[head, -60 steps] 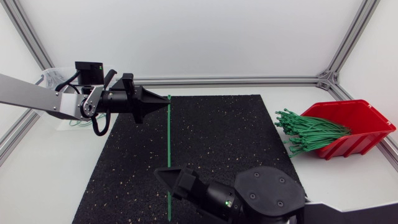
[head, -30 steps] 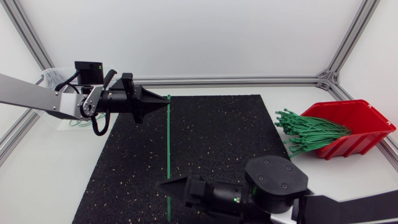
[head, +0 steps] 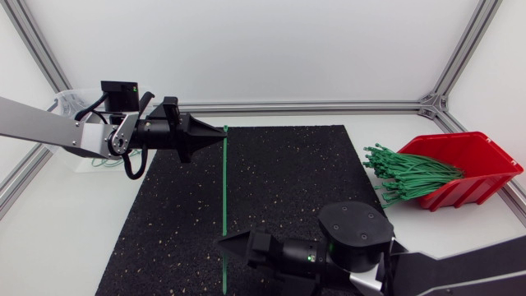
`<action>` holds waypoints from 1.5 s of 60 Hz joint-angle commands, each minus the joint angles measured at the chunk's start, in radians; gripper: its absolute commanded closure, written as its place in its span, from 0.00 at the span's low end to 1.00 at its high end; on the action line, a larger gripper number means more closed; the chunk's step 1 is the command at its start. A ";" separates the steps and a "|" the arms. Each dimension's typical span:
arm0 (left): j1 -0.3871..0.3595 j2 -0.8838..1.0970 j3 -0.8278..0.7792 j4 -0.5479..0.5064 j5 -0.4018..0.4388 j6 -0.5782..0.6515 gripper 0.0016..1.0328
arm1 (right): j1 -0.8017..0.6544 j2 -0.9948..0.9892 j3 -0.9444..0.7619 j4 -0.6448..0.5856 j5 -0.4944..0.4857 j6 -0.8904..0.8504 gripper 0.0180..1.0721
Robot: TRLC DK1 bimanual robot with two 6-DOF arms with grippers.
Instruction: Take a green cable tie from the red box, thread the tail through the head to close it, then place it in the transparent bin on the left.
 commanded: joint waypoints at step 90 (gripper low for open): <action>0.010 0.035 0.006 0.085 0.028 -0.010 0.97 | 0.042 -0.029 -0.043 0.035 -0.006 0.185 0.81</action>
